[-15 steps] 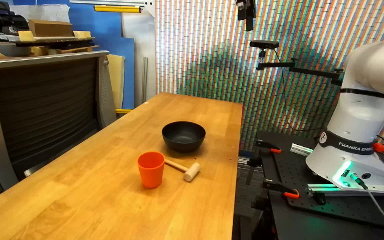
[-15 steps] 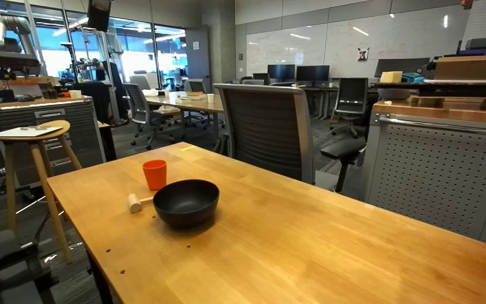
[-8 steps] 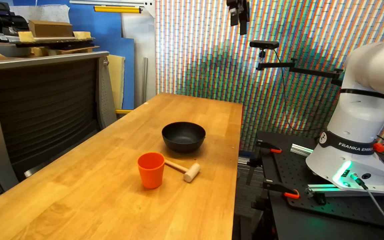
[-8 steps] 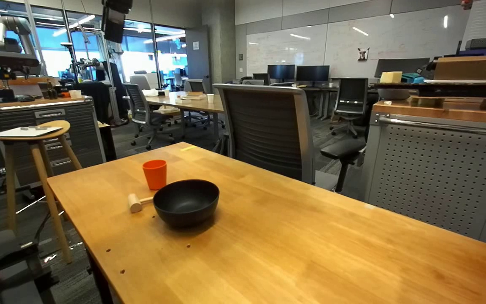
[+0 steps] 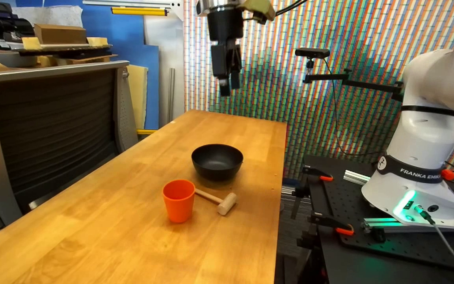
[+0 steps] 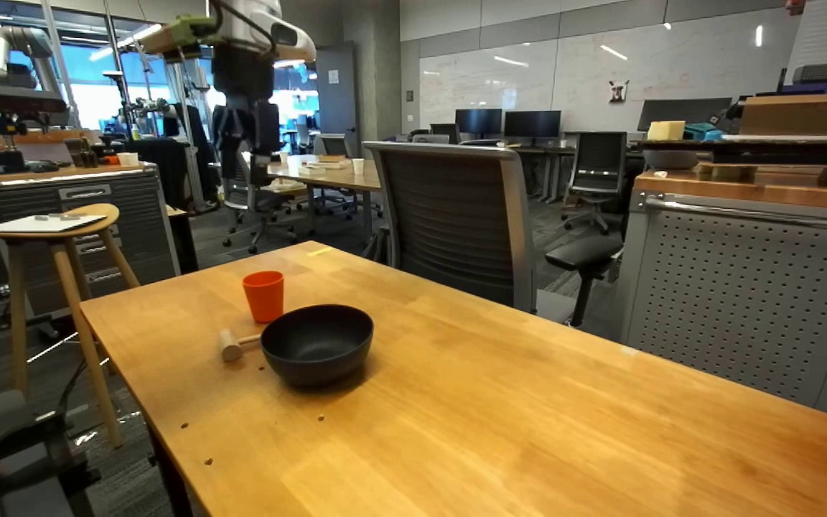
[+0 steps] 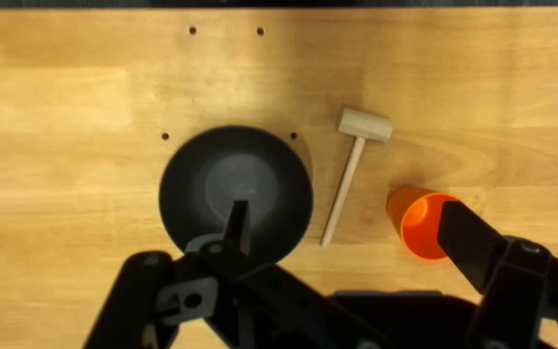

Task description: Put the cup in the bowl

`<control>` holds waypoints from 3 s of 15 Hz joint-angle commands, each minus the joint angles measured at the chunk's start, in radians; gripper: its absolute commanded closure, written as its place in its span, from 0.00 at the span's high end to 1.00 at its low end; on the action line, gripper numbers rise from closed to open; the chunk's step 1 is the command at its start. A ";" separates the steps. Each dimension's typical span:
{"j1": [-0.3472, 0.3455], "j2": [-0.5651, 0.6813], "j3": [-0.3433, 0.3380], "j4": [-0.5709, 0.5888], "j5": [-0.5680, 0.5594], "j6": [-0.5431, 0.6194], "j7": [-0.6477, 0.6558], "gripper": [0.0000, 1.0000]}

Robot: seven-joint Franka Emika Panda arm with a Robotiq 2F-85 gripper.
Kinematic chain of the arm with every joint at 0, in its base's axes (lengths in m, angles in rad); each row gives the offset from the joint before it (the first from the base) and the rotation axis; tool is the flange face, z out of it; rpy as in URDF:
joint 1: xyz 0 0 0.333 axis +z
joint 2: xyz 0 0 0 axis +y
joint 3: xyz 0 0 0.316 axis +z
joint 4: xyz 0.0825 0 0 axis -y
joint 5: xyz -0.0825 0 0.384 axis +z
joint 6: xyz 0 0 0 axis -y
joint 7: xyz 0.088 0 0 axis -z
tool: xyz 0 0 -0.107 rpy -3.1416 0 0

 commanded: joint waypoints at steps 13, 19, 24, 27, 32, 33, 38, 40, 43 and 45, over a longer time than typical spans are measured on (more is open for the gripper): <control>0.111 0.469 0.017 0.072 -0.060 0.452 0.085 1.00; 0.115 0.541 0.035 0.103 0.008 0.454 0.062 0.73; 0.120 0.570 0.036 0.124 0.028 0.447 0.049 0.33; 0.114 0.578 0.037 0.131 0.040 0.430 0.033 0.11; 0.120 0.517 -0.005 0.160 -0.013 0.347 0.048 0.05; 0.123 0.494 -0.023 0.168 -0.036 0.330 0.061 0.05; 0.106 0.380 -0.113 0.204 -0.151 0.261 0.139 0.05; 0.085 0.351 -0.147 0.201 -0.181 0.247 0.187 0.05; 0.036 0.353 -0.174 0.200 -0.151 0.181 0.216 0.05; 0.002 0.382 -0.179 0.199 -0.114 0.132 0.204 0.06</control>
